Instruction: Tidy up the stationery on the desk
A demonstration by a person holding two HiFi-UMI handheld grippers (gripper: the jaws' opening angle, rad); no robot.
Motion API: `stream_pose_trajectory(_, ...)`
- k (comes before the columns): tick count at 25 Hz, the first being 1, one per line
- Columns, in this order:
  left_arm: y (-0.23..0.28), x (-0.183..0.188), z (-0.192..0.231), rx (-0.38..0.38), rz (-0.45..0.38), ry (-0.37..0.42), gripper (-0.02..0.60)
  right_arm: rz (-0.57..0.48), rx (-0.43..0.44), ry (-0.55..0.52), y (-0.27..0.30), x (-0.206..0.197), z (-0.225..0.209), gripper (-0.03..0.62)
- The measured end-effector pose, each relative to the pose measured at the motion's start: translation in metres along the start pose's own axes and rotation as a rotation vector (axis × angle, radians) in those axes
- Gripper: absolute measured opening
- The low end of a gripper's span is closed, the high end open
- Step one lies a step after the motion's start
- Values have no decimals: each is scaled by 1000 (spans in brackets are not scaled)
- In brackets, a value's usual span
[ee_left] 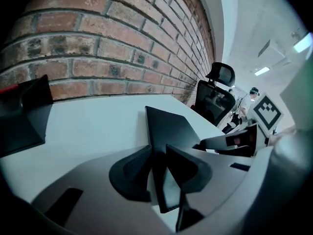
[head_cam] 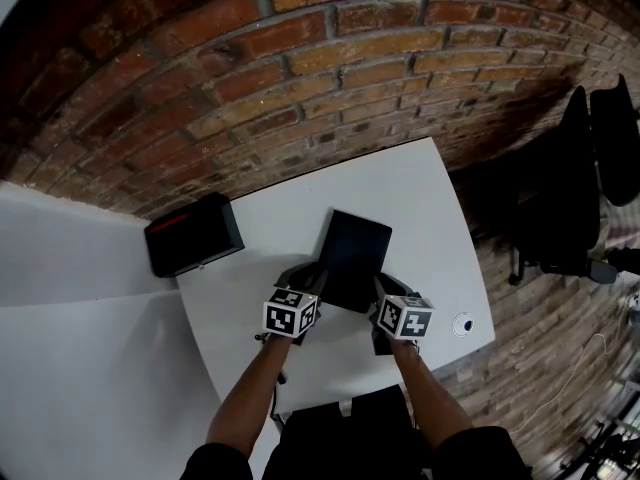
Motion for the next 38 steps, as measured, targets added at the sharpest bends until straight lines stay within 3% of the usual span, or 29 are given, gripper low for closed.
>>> stream_pose_trajectory(11, -32, -36, 0, 83, 23, -89, 104, 85, 42, -112, 2, -13, 16, 77)
stream_pose_trajectory(16, -34, -41, 0, 99, 21, -113, 103, 113, 73, -57, 1, -17, 10, 148)
stream_pose_trajectory(26, -48, -45, -9, 137, 4, -142, 95, 159, 124, -57, 2, -20, 15, 118)
stream_pose_trajectory(38, -94, -48, 18, 229, -11, -212, 94, 246, 207, -59, 21, -35, 58, 103)
Point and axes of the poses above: the fingertips, and each gripper's own axes: y forward along the fingers, z to its left, x out of its top, the point moved 10 cm from there along -y, backward along the fingers, and after that the axes turned 12 degrees about -z, right-handed, at the moved point
